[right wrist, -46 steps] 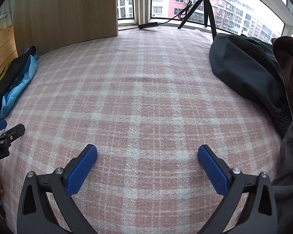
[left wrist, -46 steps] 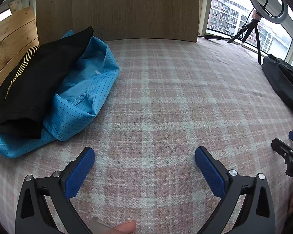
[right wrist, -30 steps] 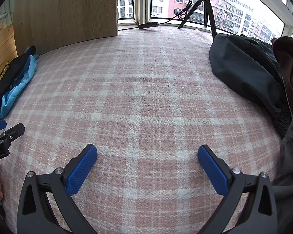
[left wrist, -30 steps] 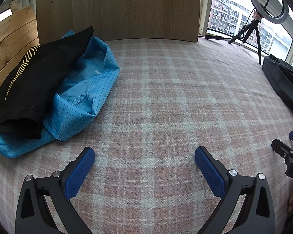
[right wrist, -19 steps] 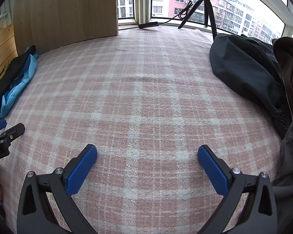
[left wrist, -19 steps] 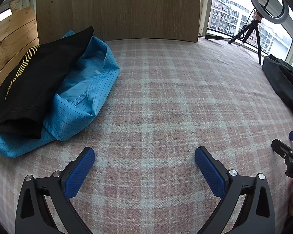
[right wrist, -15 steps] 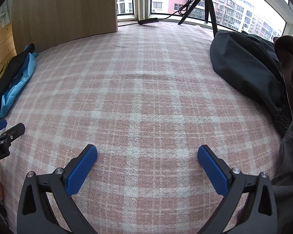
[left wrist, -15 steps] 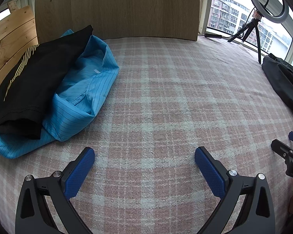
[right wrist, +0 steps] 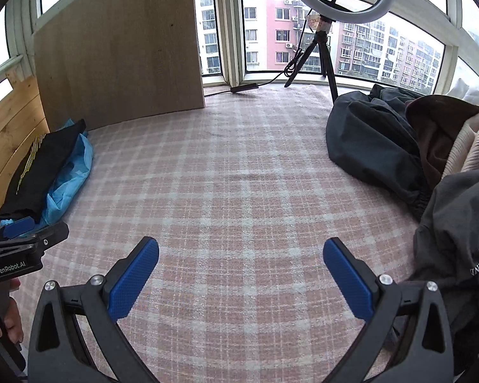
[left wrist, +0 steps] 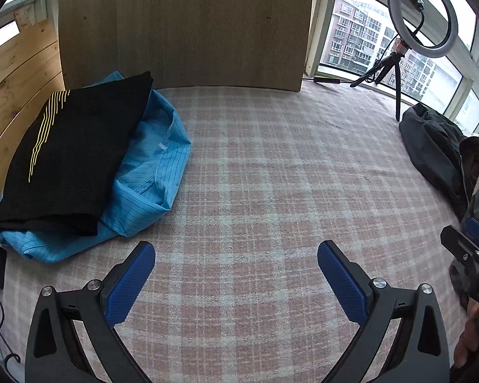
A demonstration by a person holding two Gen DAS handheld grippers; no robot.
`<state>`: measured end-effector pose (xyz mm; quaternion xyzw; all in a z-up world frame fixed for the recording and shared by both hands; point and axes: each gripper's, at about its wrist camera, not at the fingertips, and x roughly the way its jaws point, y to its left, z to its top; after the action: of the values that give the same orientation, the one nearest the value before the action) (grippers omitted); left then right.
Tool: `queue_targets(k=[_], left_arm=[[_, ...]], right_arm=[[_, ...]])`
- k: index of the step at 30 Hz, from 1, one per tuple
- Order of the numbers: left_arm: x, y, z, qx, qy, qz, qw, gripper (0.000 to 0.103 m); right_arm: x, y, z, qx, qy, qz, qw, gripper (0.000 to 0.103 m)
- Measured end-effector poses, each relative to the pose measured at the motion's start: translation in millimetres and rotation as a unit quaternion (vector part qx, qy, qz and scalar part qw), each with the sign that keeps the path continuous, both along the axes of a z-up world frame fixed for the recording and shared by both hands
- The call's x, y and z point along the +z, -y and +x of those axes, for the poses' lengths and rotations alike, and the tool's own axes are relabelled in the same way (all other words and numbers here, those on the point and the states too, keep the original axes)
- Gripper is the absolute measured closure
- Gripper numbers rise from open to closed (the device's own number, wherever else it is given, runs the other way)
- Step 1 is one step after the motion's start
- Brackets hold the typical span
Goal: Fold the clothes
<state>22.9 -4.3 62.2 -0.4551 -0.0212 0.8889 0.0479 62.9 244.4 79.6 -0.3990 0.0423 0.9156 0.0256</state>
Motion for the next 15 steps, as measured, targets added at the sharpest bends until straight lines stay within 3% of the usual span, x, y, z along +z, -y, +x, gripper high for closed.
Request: queue_targets(k=[9, 15], left_arm=[[71.5, 5.5, 24.6, -0.003, -0.060, 0.005, 0.9982, 0.001], [115.4, -5.7, 41.4, -0.021, -0.111, 0.001, 0.9937, 0.001]], right_arm=[[47.2, 1.9, 28.7, 0.002, -0.020, -0.057, 0.998, 0.000], [88.4, -5.0, 49.8, -0.014, -0.062, -0.029, 0.998, 0.000]])
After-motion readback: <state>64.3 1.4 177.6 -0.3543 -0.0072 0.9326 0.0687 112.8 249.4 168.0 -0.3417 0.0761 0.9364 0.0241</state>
